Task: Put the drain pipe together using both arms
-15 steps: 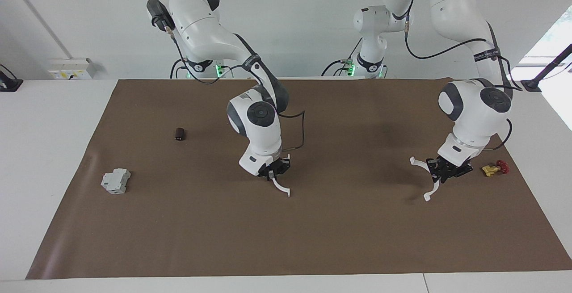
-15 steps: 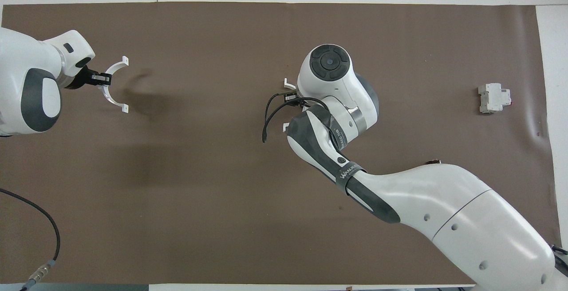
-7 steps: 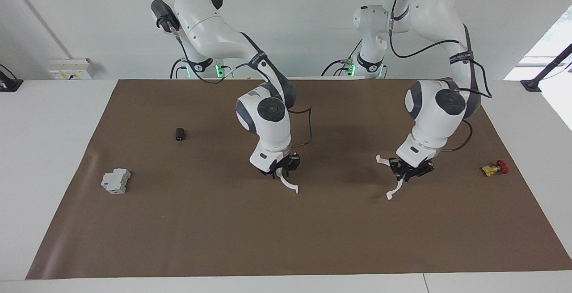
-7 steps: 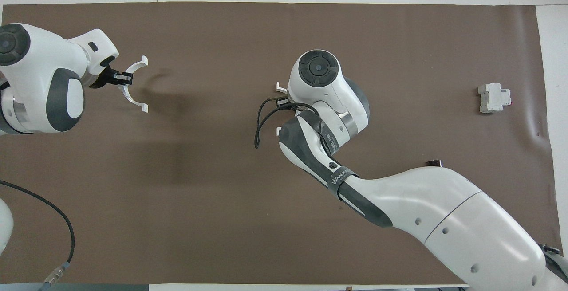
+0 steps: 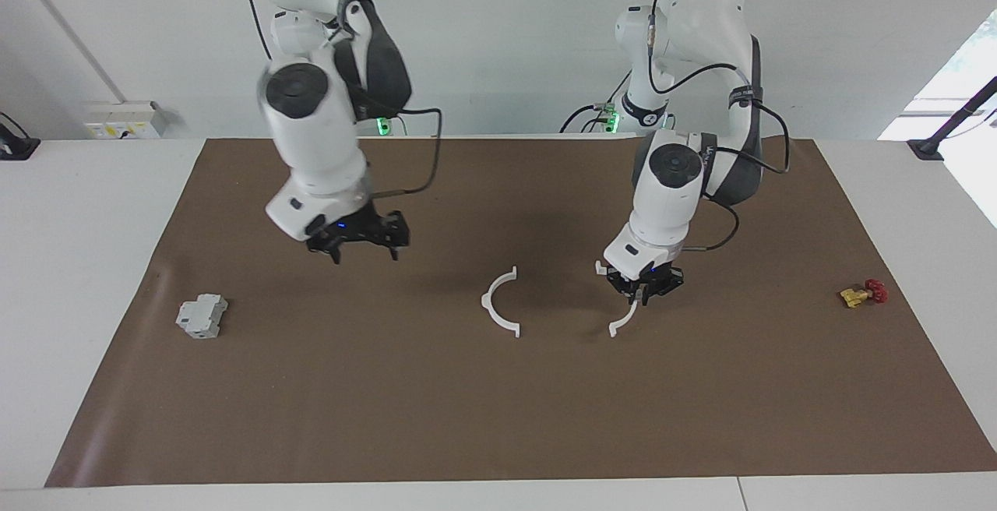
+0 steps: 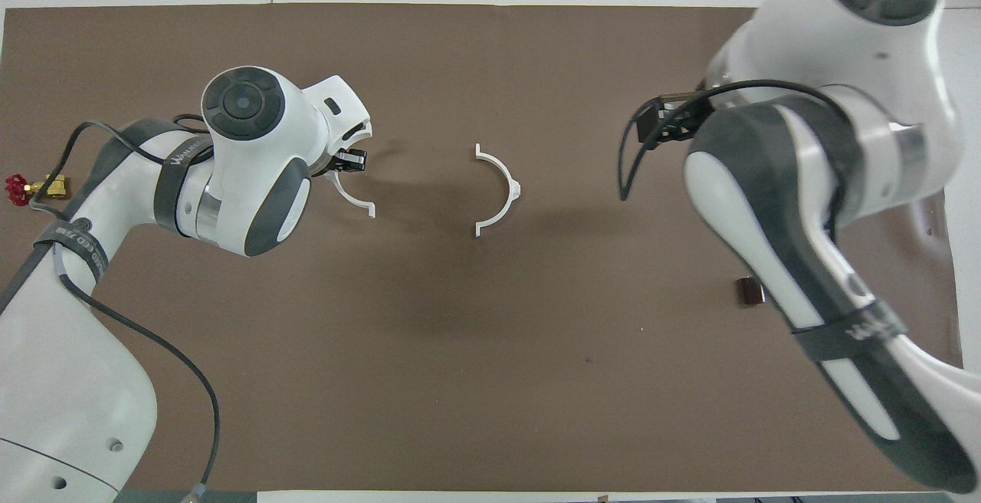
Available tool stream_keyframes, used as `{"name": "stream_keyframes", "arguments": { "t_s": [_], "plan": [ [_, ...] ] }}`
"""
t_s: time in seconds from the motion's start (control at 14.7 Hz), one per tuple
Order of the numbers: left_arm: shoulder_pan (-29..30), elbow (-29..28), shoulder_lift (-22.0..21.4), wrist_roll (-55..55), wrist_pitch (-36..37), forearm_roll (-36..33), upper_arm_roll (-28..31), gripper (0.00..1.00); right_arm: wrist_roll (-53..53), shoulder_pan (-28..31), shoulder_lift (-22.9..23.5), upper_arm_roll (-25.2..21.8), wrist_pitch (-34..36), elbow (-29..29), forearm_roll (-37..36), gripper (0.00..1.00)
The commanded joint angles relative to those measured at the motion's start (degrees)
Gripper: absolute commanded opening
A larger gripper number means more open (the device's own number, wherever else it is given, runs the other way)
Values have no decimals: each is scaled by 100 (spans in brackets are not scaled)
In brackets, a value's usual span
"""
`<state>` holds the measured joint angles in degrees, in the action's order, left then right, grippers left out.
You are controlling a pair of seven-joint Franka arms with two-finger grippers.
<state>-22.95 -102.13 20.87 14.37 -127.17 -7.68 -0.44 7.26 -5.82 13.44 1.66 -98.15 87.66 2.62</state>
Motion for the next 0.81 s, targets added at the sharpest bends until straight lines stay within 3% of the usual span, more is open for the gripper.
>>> {"name": "stream_keyframes", "arguments": {
  "t_s": [0.0, 0.2, 0.75],
  "plan": [
    [-393, 543, 390, 346, 175, -128, 88, 0, -698, 28, -560, -771, 540, 393, 310, 100],
    [-676, 931, 768, 637, 167, -128, 88, 0, -690, 99, -905, -781, 1122, 191, -427, 100],
    [-930, 589, 760, 681, -449, -76, 53, 0, -717, 292, -1010, -746, 920, 489, -367, 100]
  ]
}}
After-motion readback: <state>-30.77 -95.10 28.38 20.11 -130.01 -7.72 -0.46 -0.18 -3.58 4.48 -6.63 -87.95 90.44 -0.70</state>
